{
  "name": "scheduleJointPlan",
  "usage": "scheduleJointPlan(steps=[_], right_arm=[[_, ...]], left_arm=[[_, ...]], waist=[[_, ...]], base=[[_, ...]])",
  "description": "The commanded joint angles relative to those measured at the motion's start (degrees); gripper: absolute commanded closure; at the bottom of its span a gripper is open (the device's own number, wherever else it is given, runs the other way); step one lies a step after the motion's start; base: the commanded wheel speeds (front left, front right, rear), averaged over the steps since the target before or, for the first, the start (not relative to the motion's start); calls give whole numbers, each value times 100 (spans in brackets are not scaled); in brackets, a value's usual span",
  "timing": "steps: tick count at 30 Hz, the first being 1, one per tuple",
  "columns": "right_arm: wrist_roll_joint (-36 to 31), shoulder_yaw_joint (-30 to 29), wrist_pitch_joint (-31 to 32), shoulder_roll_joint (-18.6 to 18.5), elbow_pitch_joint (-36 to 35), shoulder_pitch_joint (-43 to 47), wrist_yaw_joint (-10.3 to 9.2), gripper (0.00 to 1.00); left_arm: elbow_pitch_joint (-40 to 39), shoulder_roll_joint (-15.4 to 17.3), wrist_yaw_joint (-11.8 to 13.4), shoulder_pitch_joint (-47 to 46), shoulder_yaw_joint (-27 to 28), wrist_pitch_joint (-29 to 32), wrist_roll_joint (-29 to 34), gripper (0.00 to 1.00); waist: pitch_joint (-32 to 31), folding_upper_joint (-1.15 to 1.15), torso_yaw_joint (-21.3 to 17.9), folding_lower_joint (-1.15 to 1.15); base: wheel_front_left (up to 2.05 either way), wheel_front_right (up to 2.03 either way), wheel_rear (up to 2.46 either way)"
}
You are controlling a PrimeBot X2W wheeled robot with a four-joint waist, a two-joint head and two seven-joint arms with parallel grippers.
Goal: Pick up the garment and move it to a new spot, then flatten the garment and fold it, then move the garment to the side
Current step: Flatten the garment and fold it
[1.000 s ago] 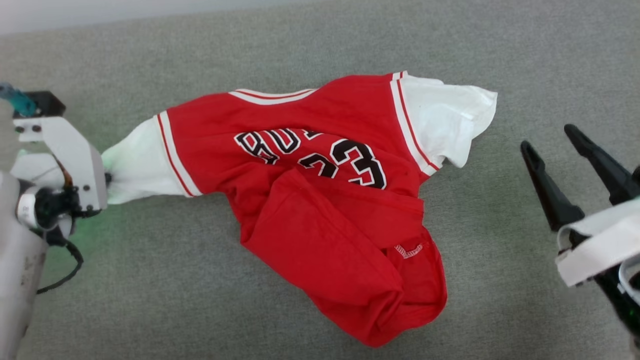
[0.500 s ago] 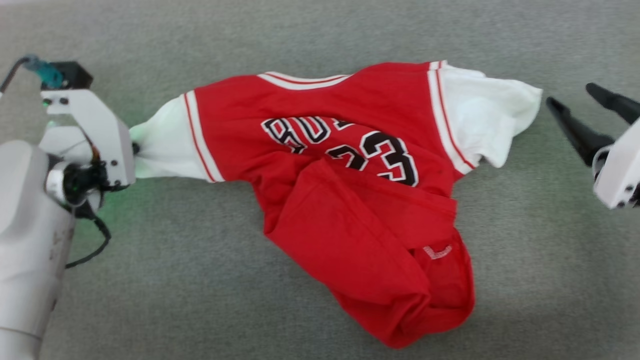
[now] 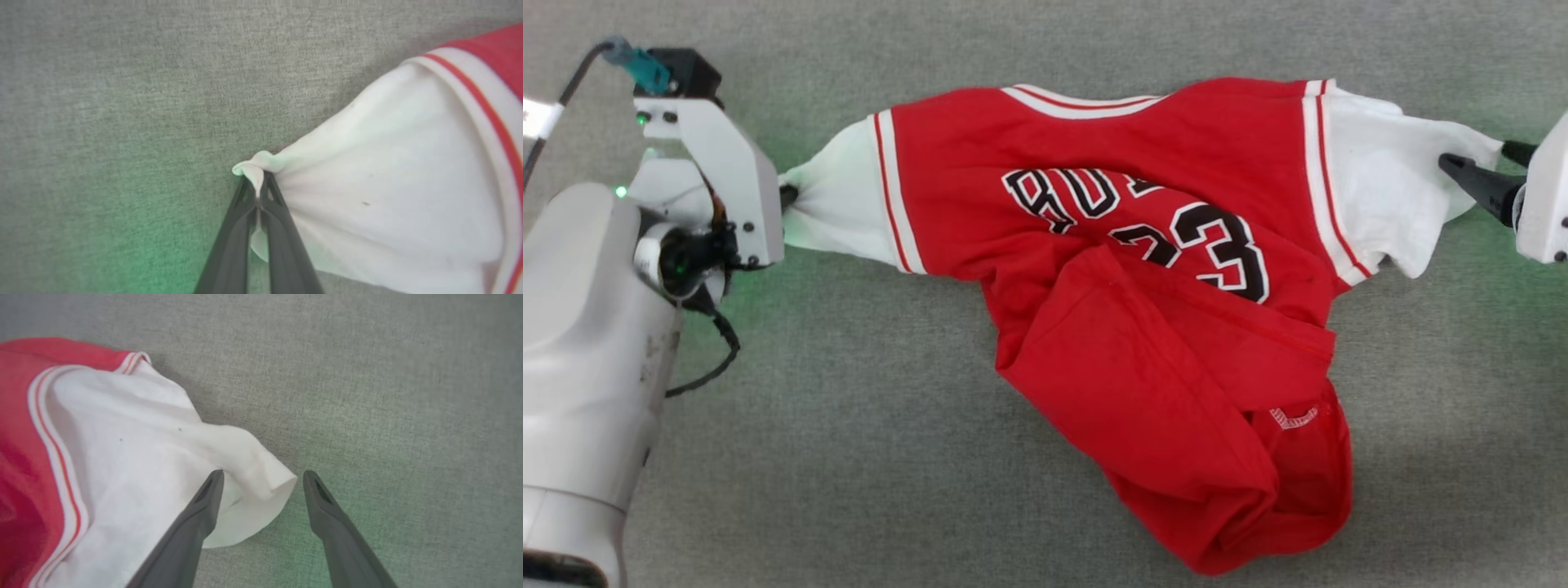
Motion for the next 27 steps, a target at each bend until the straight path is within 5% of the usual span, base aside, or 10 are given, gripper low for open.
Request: scheduleJointPlan(steps=[1, 6, 8, 27], right_arm=[[54, 21, 73, 43, 125, -97, -4, 0], [129, 194, 553, 209, 803, -397, -4, 0], [134, 251, 688, 275, 1021, -477, -4, 100], [262, 513, 273, 499, 1546, -1496, -5, 100]], left_arm=[[261, -162, 13, 288, -152, 6, 38, 100], [410, -237, -33, 173, -204, -51, 27, 100], [469, -259, -48, 121, -223, -84, 22, 100], [673, -204, -188, -797, -416, -264, 173, 100]], waist=[[43, 0, 36, 0], [100, 0, 58, 0], [123, 0, 63, 0], [-673, 0, 9, 0]], base=[[0, 0, 0], [0, 0, 0], [0, 0, 0], [0, 0, 0]])
